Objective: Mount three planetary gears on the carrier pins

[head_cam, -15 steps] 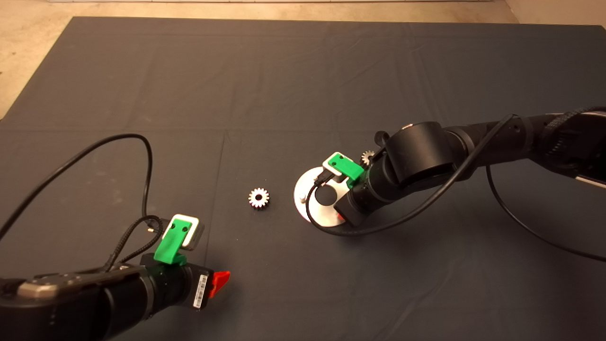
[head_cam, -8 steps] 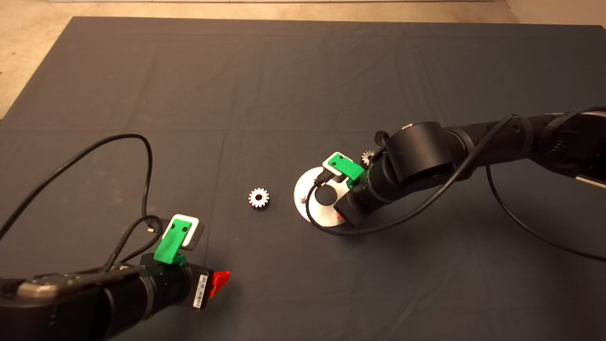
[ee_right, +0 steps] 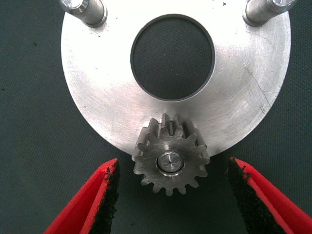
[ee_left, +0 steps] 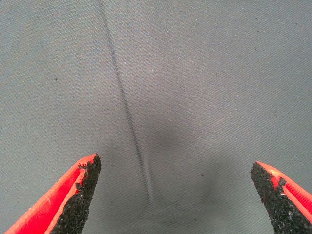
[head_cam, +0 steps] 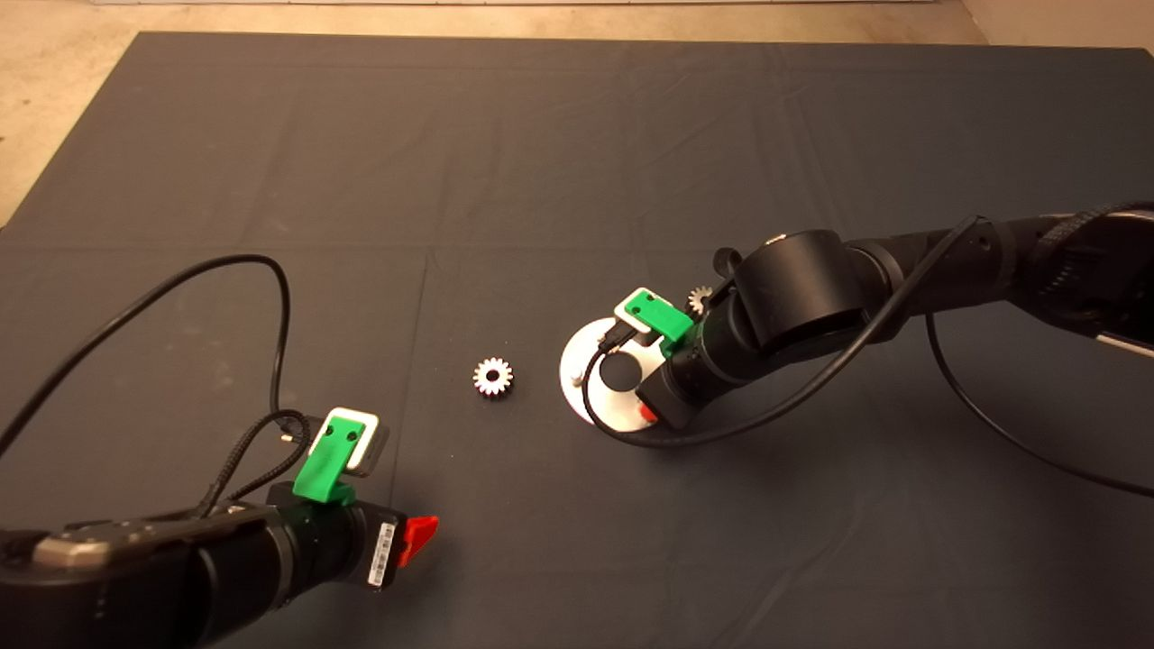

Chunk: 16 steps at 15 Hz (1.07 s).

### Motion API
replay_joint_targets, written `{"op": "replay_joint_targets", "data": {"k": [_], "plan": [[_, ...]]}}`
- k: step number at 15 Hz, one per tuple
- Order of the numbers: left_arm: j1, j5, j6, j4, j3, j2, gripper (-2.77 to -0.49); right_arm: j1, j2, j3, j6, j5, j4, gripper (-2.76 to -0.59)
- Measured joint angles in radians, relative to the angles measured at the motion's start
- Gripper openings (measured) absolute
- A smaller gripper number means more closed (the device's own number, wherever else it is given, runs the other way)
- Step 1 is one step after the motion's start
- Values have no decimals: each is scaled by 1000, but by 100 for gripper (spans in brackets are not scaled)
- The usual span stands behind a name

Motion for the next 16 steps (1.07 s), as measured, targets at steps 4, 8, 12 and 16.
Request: {"op": "replay_joint_targets", "data": {"k": [4, 8, 12, 16], "plan": [[0, 0, 0, 0, 0, 0, -104, 18, -1, 20, 12, 23, 1, -148], [0, 0, -3, 0, 0, 0, -104, 142, -33, 28, 19, 39, 3, -147], [0, 0, -8, 0, 0, 0, -104, 154, -71, 33, 19, 54, 7, -143], [0, 0, -8, 0, 0, 0, -104, 155, -230, 12, 19, 44, 7, -131]]}}
